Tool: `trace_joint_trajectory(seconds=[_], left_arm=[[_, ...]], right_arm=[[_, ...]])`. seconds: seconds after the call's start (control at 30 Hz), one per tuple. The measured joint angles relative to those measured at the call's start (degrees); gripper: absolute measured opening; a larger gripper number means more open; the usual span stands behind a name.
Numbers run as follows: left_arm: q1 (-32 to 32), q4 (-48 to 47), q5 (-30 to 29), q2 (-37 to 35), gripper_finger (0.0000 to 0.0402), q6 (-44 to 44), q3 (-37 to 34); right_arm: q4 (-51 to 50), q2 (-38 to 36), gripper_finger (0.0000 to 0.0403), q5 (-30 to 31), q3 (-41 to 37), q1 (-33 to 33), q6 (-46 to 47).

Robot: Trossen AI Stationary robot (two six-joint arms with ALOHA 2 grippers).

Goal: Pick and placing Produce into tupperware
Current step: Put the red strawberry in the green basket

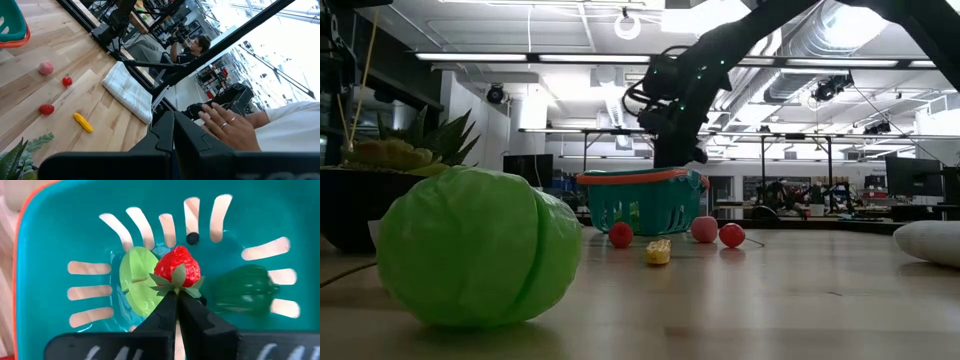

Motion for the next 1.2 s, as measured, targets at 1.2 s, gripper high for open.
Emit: trace_joint_trajectory(seconds=[1.2], left_arm=[[0.0, 0.0, 0.0, 0.0, 0.0001, 0.0, 0.0]], right_arm=[[0.7, 1.4, 0.0001, 3.6, 0.0, 0.4, 1.7]])
